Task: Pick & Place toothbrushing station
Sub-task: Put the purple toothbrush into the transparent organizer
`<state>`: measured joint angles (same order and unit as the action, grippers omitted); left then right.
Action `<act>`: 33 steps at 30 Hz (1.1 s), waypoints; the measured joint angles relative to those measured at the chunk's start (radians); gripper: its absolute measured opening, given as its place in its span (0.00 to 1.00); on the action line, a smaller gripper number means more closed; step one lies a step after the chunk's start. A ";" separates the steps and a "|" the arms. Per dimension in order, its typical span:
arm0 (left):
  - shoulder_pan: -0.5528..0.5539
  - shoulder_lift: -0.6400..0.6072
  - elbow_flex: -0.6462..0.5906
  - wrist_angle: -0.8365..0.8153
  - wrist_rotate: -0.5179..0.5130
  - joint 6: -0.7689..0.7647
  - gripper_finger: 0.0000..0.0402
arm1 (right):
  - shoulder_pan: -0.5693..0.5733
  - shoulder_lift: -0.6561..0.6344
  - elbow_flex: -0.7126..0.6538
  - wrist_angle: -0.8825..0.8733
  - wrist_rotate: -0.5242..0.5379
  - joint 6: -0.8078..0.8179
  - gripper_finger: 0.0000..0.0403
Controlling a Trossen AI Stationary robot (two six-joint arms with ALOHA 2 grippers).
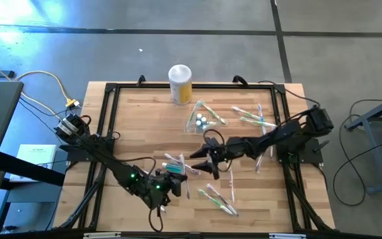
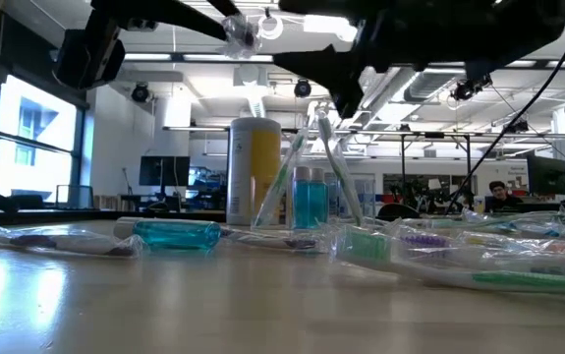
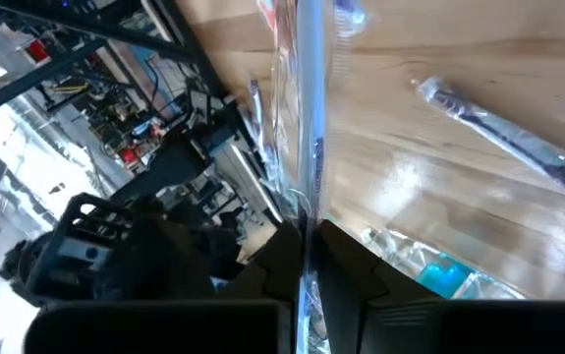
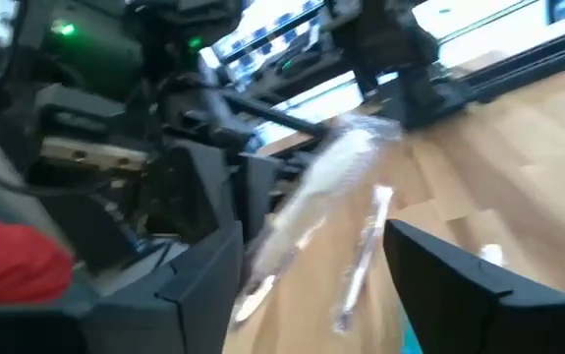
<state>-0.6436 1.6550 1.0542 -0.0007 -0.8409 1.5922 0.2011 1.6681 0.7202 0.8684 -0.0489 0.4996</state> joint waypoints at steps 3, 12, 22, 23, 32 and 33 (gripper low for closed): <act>0.003 0.000 0.000 -0.010 0.003 -0.024 0.04 | -0.006 0.037 0.033 -0.002 -0.064 0.002 0.63; 0.030 0.000 0.000 -0.032 0.061 -0.055 0.04 | -0.034 0.124 0.134 -0.090 -0.088 -0.030 0.63; 0.029 0.000 0.000 -0.057 0.067 -0.106 0.04 | -0.053 0.156 0.171 -0.109 -0.137 -0.045 0.56; 0.029 0.000 0.000 -0.057 0.066 -0.106 0.04 | -0.053 0.156 0.171 -0.107 -0.135 -0.055 0.55; 0.030 0.000 -0.002 -0.065 0.058 -0.105 0.04 | -0.052 0.156 0.171 -0.097 -0.093 -0.133 0.20; 0.030 0.000 -0.002 -0.066 0.057 -0.105 0.04 | -0.052 0.156 0.171 -0.094 -0.097 -0.129 0.15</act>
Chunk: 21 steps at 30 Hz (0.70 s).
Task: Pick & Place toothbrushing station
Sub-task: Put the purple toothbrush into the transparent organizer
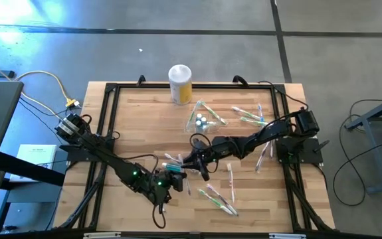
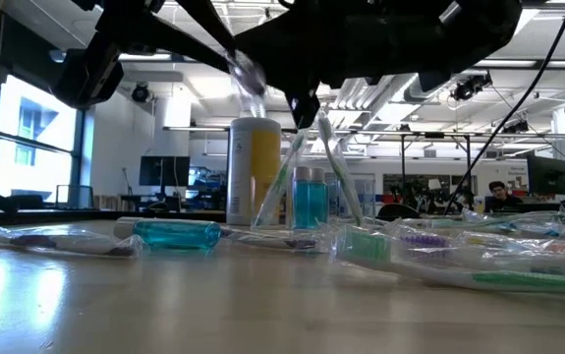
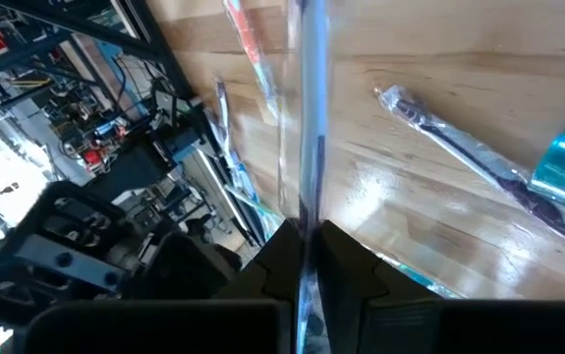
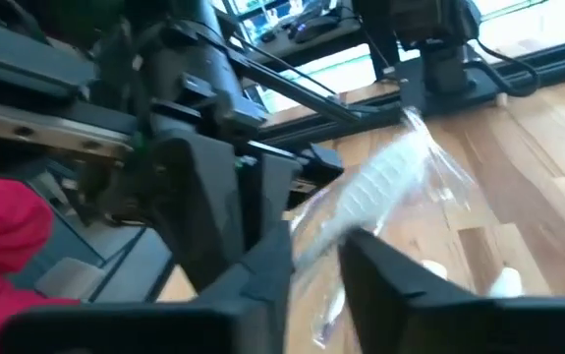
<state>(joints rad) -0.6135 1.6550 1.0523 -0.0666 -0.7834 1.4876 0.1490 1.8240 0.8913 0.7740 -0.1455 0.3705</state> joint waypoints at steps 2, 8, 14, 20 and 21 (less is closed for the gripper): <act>0.000 0.000 0.000 0.000 -0.003 0.002 0.04 | 0.000 0.000 0.000 0.001 -0.007 0.002 0.06; 0.000 0.001 0.000 -0.005 -0.008 -0.001 0.04 | 0.003 -0.001 0.000 0.000 -0.013 -0.018 0.04; -0.001 0.001 0.000 -0.023 -0.008 -0.027 0.05 | 0.002 -0.001 0.000 -0.010 -0.011 -0.034 0.03; -0.003 -0.001 0.002 -0.027 -0.019 -0.070 0.17 | 0.002 0.001 -0.005 -0.041 -0.007 -0.060 0.03; -0.003 -0.002 0.002 -0.029 -0.022 -0.070 0.19 | 0.002 0.003 -0.005 -0.049 -0.001 -0.070 0.02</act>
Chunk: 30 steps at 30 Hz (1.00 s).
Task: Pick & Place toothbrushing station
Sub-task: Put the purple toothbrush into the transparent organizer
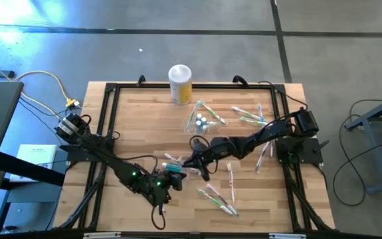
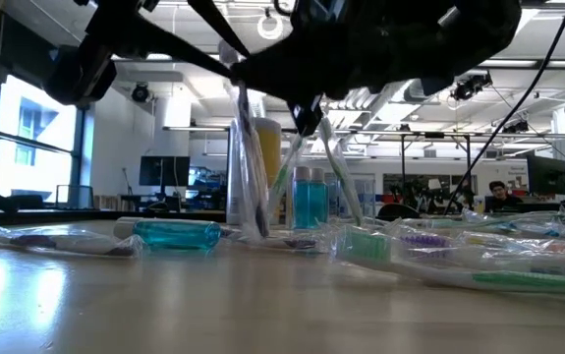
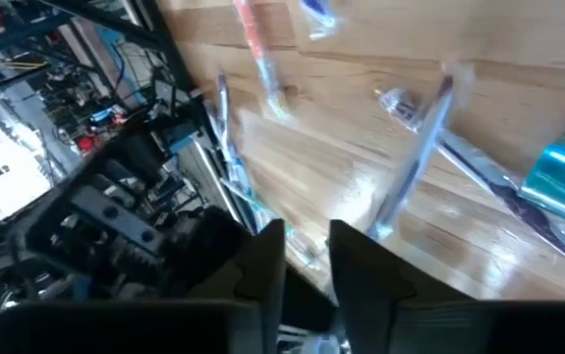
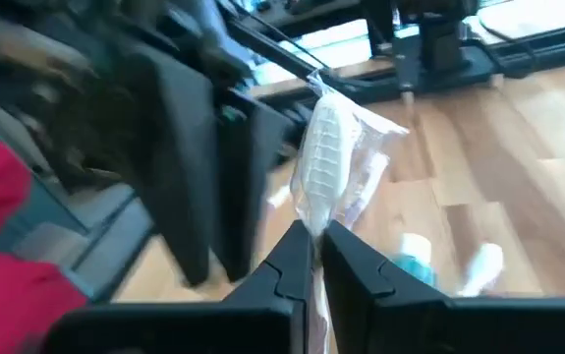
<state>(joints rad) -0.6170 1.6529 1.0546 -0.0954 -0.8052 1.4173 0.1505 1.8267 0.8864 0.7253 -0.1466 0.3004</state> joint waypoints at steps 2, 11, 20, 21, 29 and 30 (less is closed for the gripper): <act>-0.001 0.000 0.000 -0.004 -0.008 0.002 0.24 | 0.000 -0.006 0.001 -0.019 0.023 -0.004 0.02; -0.042 -0.032 -0.001 -0.070 -0.133 -0.171 0.31 | 0.035 -0.088 0.003 -0.187 0.151 -0.082 0.02; 0.016 -0.222 -0.001 -0.530 0.025 -1.110 0.31 | 0.149 -0.305 0.002 -0.538 0.459 -0.148 0.02; 0.037 -0.244 -0.001 -0.591 0.092 -1.182 0.31 | 0.168 -0.329 0.002 -0.574 0.501 -0.148 0.02; 0.226 -0.375 -0.064 -0.730 0.478 -1.311 0.31 | 0.293 -0.498 -0.002 -0.839 0.941 -0.166 0.02; 0.240 -0.394 -0.087 -0.703 0.485 -1.292 0.31 | 0.298 -0.518 -0.010 -0.872 0.987 -0.156 0.02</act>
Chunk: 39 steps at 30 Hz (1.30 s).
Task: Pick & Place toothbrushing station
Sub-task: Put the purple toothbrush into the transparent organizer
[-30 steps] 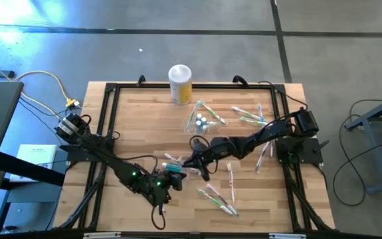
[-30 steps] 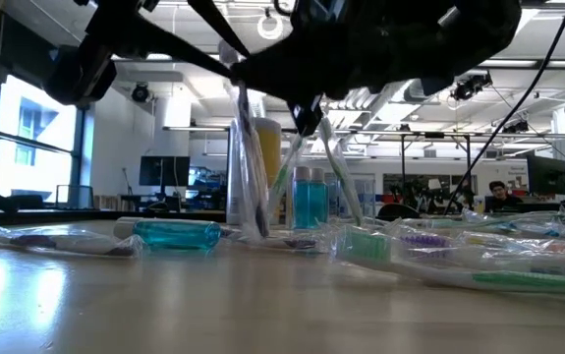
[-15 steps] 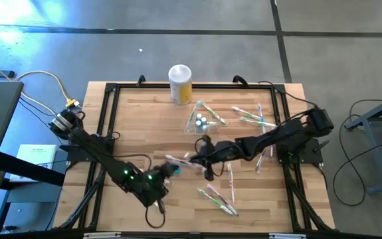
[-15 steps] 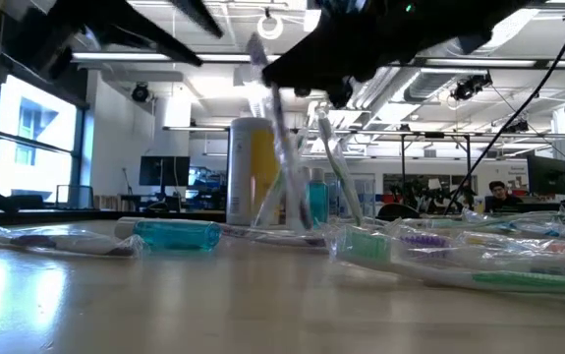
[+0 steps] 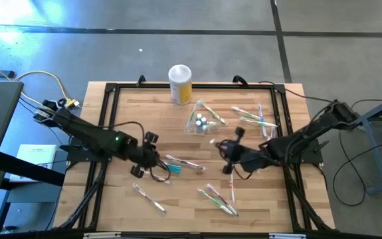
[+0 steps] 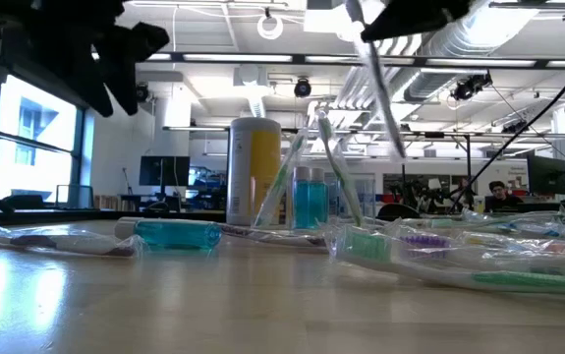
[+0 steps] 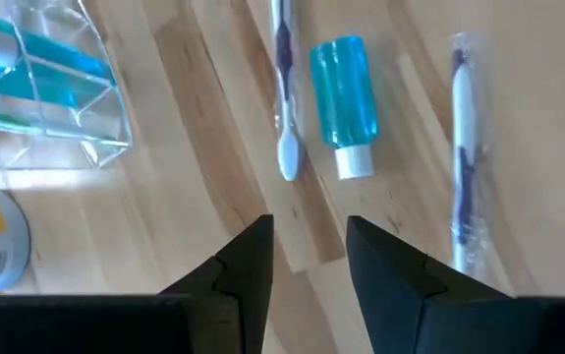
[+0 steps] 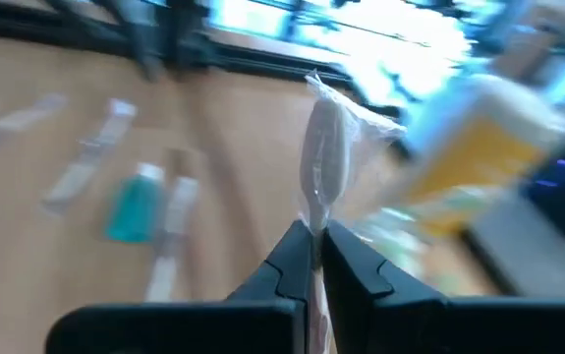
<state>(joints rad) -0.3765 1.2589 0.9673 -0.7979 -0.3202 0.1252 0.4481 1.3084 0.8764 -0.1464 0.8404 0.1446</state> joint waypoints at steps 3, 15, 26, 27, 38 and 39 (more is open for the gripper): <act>0.041 -0.063 -0.078 0.088 0.004 0.034 0.31 | 0.002 -0.062 -0.054 -0.036 0.075 0.043 0.02; 0.202 -0.249 -0.426 0.694 0.178 0.137 0.31 | -0.204 -0.215 -0.285 0.475 -0.090 -0.241 0.02; 0.312 -0.244 -0.527 0.866 0.395 0.134 0.31 | -0.451 -0.084 -0.291 0.663 -0.282 -0.276 0.02; 0.311 -0.244 -0.527 0.866 0.402 0.132 0.31 | -0.463 -0.067 -0.291 0.673 -0.289 -0.269 0.02; 0.311 -0.243 -0.527 0.917 0.452 0.079 0.31 | -0.551 0.134 -0.291 0.765 -0.324 -0.115 0.02; 0.311 -0.242 -0.527 0.917 0.452 0.079 0.31 | -0.558 0.149 -0.291 0.765 -0.323 -0.098 0.02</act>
<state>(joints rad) -0.0654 1.0164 0.4408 0.1192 0.1314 0.2047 -0.1102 1.4573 0.5854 0.6189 0.5178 0.0468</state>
